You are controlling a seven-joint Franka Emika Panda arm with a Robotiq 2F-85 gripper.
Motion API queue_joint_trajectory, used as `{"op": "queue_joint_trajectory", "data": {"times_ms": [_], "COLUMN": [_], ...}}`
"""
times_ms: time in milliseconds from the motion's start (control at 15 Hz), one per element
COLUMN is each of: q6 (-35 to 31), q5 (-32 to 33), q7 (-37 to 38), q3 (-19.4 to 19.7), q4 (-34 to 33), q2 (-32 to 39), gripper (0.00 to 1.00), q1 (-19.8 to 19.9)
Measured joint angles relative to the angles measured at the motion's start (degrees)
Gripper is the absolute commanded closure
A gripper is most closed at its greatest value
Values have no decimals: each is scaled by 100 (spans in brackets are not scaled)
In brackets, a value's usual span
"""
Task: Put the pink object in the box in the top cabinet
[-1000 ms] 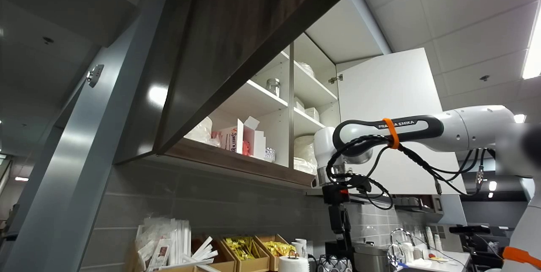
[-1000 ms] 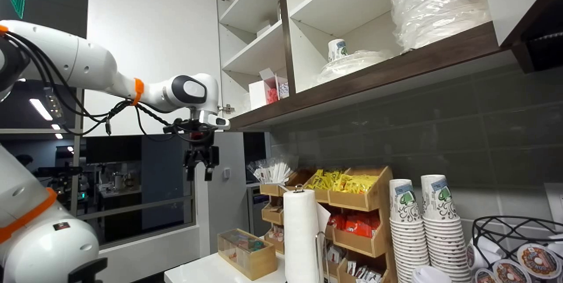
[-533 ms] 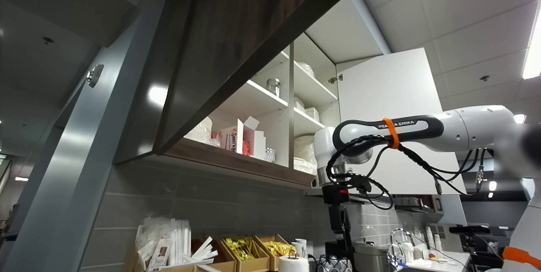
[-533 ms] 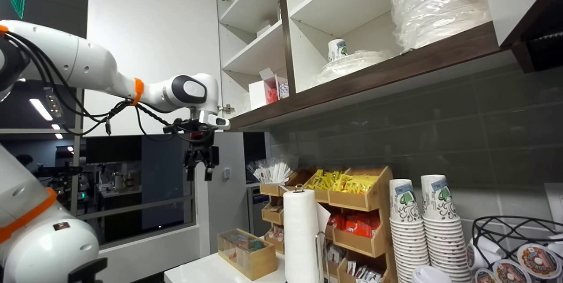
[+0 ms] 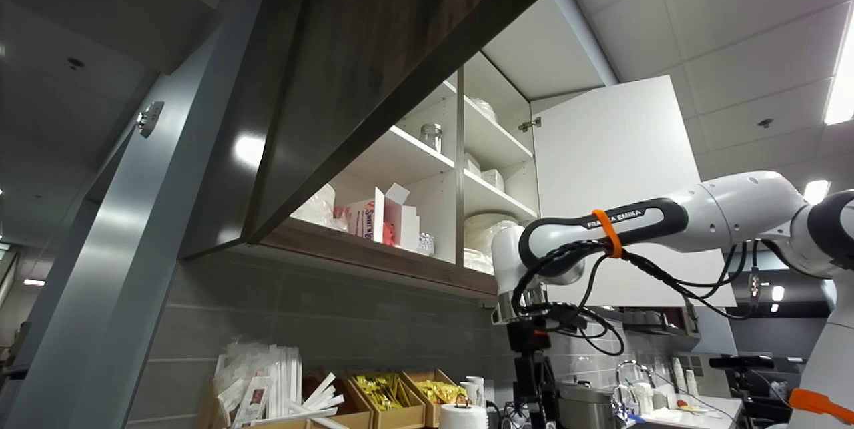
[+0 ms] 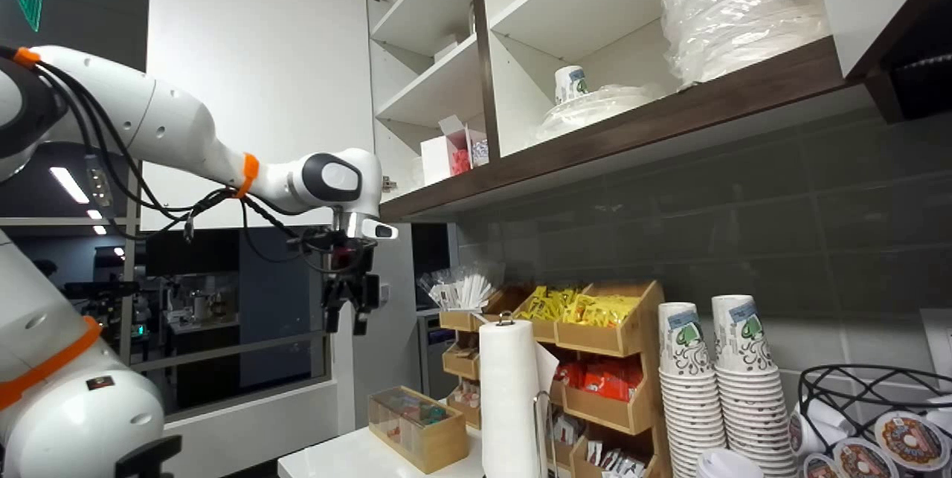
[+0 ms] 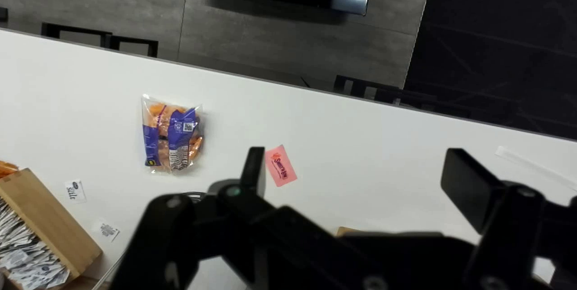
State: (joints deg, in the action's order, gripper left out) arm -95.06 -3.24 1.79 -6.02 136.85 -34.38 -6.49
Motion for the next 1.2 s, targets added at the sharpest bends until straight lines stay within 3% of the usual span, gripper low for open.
{"op": "queue_joint_trajectory", "data": {"times_ms": [733, 1200], "q6": [-1838, -1852], "q5": [-34, -23], "q7": [-557, -557], "q3": [46, 45], "q4": [1491, 1466], "q2": [213, 250], "gripper": [0, 0], "q1": [-112, -114]}}
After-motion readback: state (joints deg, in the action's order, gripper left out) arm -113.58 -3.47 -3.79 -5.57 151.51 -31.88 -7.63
